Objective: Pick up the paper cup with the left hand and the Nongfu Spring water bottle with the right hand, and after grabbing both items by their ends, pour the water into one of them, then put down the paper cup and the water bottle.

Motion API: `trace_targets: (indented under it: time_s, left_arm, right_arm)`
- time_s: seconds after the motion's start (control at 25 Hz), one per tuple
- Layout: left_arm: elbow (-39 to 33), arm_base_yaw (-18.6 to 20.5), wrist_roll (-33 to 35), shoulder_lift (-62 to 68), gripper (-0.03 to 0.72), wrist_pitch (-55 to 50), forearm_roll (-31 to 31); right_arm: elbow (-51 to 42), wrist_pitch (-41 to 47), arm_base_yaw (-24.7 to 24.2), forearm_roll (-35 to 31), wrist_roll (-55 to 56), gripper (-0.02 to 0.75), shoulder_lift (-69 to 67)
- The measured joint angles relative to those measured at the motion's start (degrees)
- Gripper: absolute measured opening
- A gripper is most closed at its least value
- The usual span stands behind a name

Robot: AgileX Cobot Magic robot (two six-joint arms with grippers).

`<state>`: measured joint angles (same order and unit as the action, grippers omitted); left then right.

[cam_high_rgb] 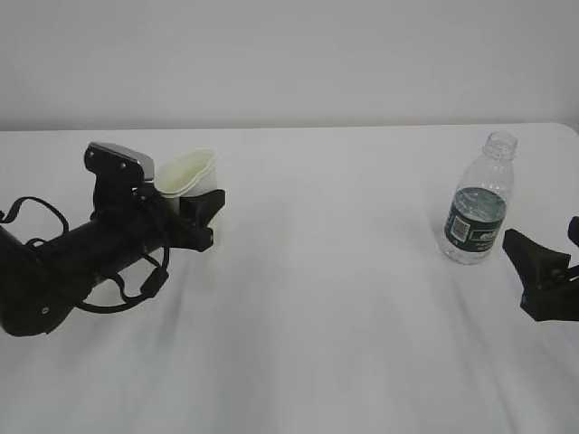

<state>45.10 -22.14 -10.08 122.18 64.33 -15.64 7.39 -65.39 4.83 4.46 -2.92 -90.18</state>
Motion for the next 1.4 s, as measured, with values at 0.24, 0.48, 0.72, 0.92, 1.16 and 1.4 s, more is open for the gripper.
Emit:
trace_targets:
  time_s: [0.24, 0.48, 0.72, 0.92, 1.16, 1.4]
  left_arm:
    - [-3.32, 0.0, 4.65, 0.0, 0.358, 0.0, 10.54]
    - [-3.31, 0.0, 7.47, 0.0, 0.358, 0.0, 14.8]
    - [-3.31, 0.0, 7.7, 0.0, 0.358, 0.0, 24.16]
    - [-3.31, 0.0, 8.86, 0.0, 0.358, 0.0, 26.71]
    - [-3.31, 0.0, 9.3, 0.0, 0.357, 0.0, 27.42]
    - [-1.64, 0.0, 9.3, 2.08, 0.357, 0.0, 27.66]
  right_arm:
    - [0.0, 0.0, 0.0, 0.0, 0.0, 0.593, 0.0]
    - [0.0, 0.0, 0.0, -0.1, 0.0, 0.593, 0.0]
    - [0.0, 0.0, 0.0, -0.1, 0.0, 0.592, 0.0]
    - [0.0, 0.0, 0.0, 0.01, 0.0, 0.592, 0.0]
    - [0.0, 0.0, 0.0, 0.01, 0.0, 0.592, 0.0]
    - [0.0, 0.0, 0.0, -0.09, 0.0, 0.592, 0.0]
